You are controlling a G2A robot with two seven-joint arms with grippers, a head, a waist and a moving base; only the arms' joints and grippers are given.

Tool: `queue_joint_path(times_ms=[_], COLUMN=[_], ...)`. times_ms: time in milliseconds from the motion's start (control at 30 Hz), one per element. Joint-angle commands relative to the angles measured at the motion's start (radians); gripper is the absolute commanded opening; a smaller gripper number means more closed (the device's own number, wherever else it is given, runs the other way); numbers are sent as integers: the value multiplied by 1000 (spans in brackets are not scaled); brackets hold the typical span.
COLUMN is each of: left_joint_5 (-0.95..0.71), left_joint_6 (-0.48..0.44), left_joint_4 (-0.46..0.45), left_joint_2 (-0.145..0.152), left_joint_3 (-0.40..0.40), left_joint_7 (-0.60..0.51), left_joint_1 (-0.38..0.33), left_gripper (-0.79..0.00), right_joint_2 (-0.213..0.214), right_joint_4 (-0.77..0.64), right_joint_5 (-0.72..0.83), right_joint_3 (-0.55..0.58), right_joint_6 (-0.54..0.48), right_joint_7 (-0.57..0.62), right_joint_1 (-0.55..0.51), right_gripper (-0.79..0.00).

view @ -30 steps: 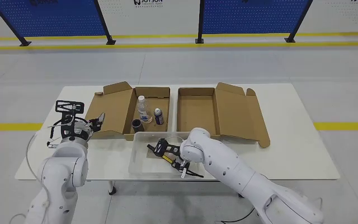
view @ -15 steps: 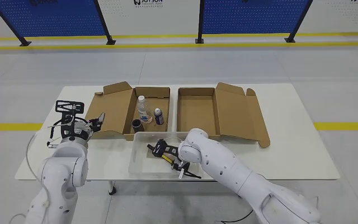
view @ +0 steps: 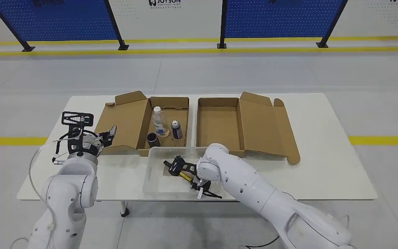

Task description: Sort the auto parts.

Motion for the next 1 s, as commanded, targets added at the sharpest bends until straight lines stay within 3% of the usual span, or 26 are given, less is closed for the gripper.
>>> queue_joint_path(times_ms=[0,167,300,367,400,967], left_joint_5=[0,0,0,0,0,0], left_joint_6=[0,0,0,0,0,0], left_joint_4=[0,0,0,0,0,0], left_joint_2=[0,0,0,0,0,0], left_joint_3=[0,0,0,0,0,0], left_joint_7=[0,0,0,0,0,0], left_joint_1=[0,0,0,0,0,0], left_gripper=[0,0,0,0,0,0], right_joint_2=[-3,-13,-20,-21,-22,12], right_joint_4=[15,49,64,73,77,-19], right_joint_5=[1,-3,-2,-4,-4,-7], right_joint_3=[-2,-5,-6,-4,-2,65], right_joint_6=[-13,-28,-33,-36,-37,-73], right_joint_7=[-3,-12,-14,-16,-19,-36], right_joint_1=[5,17,22,27,29,3], right_gripper=[-422,-483,-610,-751,-785,-785])
